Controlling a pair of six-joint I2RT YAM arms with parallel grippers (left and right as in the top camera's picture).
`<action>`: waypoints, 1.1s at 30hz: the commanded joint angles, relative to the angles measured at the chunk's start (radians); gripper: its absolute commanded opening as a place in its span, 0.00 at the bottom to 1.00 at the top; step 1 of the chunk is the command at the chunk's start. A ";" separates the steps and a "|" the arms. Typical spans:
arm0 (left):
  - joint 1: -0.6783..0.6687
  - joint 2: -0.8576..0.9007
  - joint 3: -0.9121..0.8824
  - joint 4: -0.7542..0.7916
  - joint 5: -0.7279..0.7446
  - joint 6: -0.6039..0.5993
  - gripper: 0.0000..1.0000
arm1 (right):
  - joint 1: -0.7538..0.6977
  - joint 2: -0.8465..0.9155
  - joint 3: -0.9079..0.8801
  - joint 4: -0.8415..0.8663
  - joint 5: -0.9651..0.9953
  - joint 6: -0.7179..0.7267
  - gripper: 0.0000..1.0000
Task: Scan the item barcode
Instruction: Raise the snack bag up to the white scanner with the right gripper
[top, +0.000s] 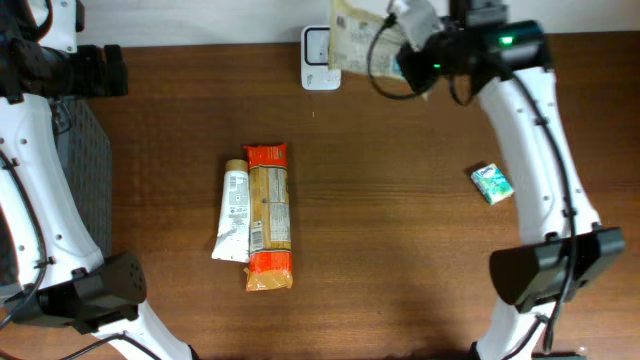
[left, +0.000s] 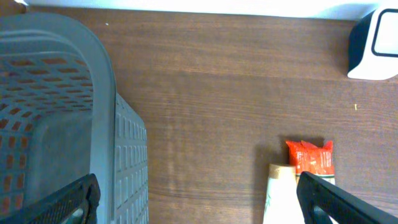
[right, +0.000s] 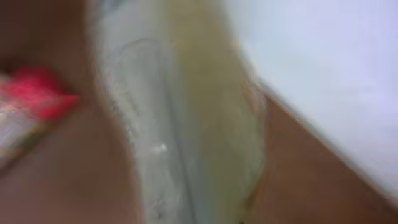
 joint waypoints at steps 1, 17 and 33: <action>0.001 -0.002 0.004 0.002 0.007 0.016 0.99 | 0.113 0.009 0.023 0.104 0.487 -0.088 0.04; 0.001 -0.002 0.004 0.002 0.008 0.016 0.99 | 0.288 0.394 0.023 0.665 1.147 -0.463 0.04; 0.001 -0.002 0.004 0.002 0.007 0.016 0.99 | 0.308 0.472 0.023 0.799 1.162 -0.629 0.04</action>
